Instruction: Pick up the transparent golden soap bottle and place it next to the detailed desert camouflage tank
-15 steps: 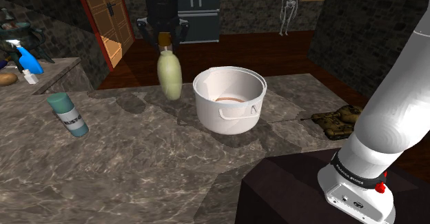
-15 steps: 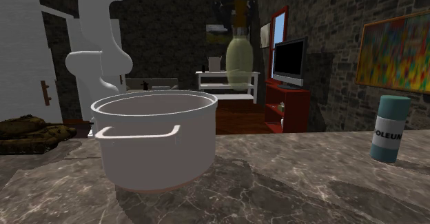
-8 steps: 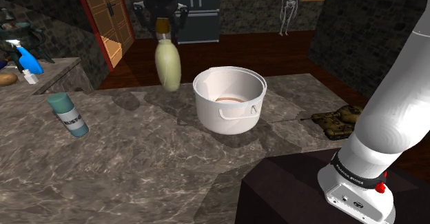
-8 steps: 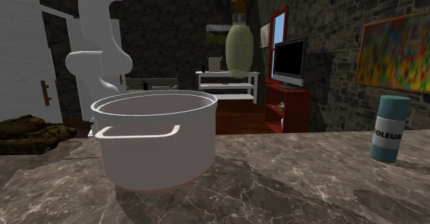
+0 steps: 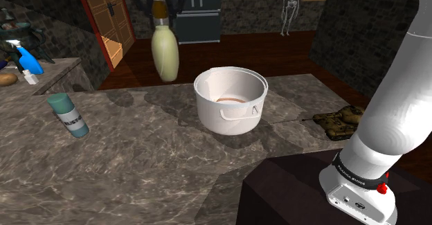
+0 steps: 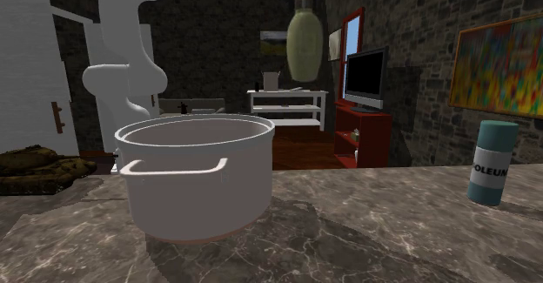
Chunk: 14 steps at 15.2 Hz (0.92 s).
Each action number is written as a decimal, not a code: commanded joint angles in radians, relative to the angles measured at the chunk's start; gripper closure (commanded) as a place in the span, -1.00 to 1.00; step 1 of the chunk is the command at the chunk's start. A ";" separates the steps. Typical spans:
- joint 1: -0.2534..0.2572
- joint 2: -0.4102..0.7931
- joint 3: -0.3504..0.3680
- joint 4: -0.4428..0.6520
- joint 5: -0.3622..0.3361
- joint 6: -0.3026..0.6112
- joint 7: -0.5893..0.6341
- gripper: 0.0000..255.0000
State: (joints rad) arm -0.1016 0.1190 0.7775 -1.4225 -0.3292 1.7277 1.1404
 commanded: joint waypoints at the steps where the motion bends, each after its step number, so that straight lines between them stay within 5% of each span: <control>1: 0.009 0.014 0.002 0.047 -0.011 -0.036 -0.003 1.00; 6: 0.040 0.057 0.008 0.157 -0.046 -0.118 -0.003 1.00; 10: -0.096 -0.161 -0.045 -0.057 0.144 -0.028 -0.140 1.00; 14: -0.138 -0.338 -0.151 -0.220 0.282 0.017 -0.283 1.00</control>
State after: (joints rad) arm -0.2326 -0.1738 0.6523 -1.6078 -0.0817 1.7412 0.8924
